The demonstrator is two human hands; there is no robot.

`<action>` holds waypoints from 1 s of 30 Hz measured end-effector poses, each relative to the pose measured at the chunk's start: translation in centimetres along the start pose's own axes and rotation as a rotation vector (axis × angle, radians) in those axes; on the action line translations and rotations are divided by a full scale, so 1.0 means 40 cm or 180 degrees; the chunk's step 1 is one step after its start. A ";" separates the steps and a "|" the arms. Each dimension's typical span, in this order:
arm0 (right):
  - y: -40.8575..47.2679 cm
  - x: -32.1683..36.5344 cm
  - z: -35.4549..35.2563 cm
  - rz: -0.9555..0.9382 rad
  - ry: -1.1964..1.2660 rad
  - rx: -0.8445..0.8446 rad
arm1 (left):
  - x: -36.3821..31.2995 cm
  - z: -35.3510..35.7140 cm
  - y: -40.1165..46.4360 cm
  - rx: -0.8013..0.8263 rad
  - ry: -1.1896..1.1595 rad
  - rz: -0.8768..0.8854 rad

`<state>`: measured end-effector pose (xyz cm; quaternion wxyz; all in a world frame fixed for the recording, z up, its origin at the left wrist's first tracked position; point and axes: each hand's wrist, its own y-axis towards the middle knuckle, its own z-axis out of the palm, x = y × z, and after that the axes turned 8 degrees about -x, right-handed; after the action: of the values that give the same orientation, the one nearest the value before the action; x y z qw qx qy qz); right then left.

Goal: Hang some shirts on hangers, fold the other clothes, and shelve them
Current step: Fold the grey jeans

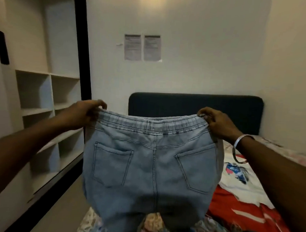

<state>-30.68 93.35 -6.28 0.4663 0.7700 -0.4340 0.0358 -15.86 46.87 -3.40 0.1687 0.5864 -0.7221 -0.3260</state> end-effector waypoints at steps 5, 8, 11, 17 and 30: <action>-0.037 -0.025 0.019 0.0145 0.0008 0.0590 | -0.012 0.040 0.000 -0.0042 0.0158 0.0353; -0.046 -0.042 0.033 0.0185 0.0080 0.0721 | -0.001 0.069 -0.024 0.0001 0.0414 0.0649; -0.051 -0.054 0.042 0.0245 0.0079 0.0604 | 0.020 0.078 -0.039 -0.0195 0.0481 0.0784; -0.043 -0.038 0.045 0.0032 0.0316 0.0181 | 0.065 0.083 -0.039 -0.0042 0.0642 0.0176; -0.015 0.021 -0.035 0.0904 0.1460 -0.0662 | 0.068 -0.024 -0.070 -0.0433 -0.1750 -0.1420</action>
<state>-29.26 93.99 -5.52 0.6190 0.6214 -0.4220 0.2293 -13.91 43.72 -4.95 -0.0685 0.6074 -0.5714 -0.5477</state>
